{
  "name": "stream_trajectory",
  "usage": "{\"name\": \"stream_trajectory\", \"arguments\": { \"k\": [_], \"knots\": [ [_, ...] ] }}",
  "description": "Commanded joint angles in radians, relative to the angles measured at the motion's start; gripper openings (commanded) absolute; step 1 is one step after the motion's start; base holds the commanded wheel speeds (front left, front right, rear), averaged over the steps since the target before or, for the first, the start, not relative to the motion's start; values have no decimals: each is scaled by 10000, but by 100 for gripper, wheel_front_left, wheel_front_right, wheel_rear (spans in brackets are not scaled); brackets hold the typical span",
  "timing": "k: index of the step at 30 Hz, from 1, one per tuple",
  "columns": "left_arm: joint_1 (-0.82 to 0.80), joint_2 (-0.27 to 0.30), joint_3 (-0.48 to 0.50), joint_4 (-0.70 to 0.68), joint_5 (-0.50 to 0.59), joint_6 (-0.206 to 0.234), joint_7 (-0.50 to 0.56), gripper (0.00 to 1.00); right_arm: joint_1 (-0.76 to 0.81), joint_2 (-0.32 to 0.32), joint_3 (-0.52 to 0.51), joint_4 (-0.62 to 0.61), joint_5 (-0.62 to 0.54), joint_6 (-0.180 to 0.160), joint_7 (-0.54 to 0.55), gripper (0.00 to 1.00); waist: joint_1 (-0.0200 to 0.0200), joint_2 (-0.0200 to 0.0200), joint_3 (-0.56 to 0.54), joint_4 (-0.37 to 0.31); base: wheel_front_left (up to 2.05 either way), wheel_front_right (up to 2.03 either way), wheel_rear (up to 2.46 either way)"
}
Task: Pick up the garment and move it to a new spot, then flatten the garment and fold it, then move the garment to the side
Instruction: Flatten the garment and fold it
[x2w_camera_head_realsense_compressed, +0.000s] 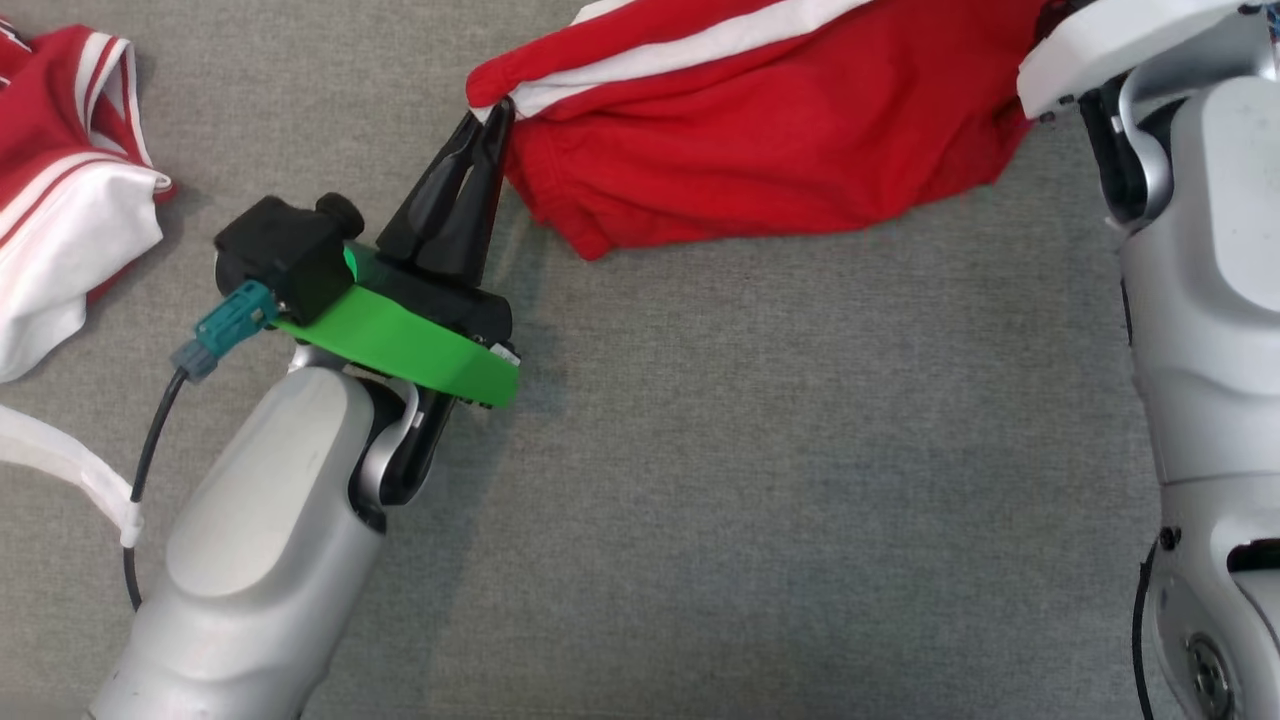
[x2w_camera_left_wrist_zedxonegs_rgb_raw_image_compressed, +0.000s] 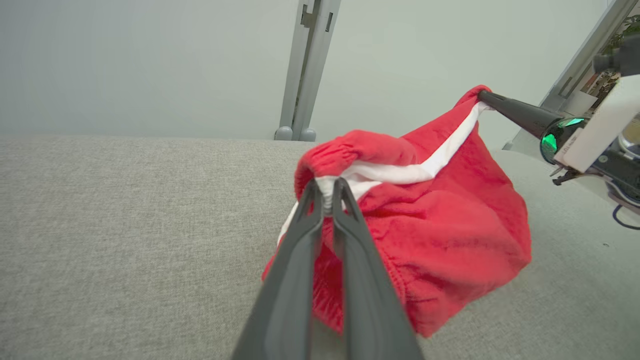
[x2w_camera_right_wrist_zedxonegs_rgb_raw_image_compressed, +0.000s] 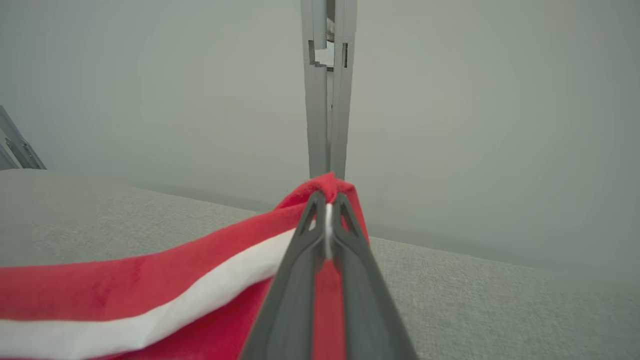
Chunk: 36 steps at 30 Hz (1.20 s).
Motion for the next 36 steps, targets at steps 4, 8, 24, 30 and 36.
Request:
{"name": "stream_trajectory", "arguments": {
  "k": [4,8,24,30,36],
  "knots": [
    [-416,-218,229,321,-62,30,-31,100,-827,-65,-131,1034,-813,-18,-413,100,0,0,801,592,0,0,0],
    [-159,-367,475,417,59,30,-31,100,-1101,-26,-387,1628,-1287,-19,-845,100,0,0,780,571,0,0,0],
    [1158,-563,1328,403,605,30,-31,100,555,-523,-460,3517,-1607,-19,-78,55,0,0,55,325,0,0,0],
    [1627,-607,1472,689,736,30,-31,100,1310,-548,-630,4138,-904,-22,-165,0,0,0,-653,128,0,0,0],
    [2420,-695,1740,927,929,30,-31,100,2246,-660,-1043,4159,-101,-22,-890,0,0,0,-1703,-181,0,0,0]
  ]
}}
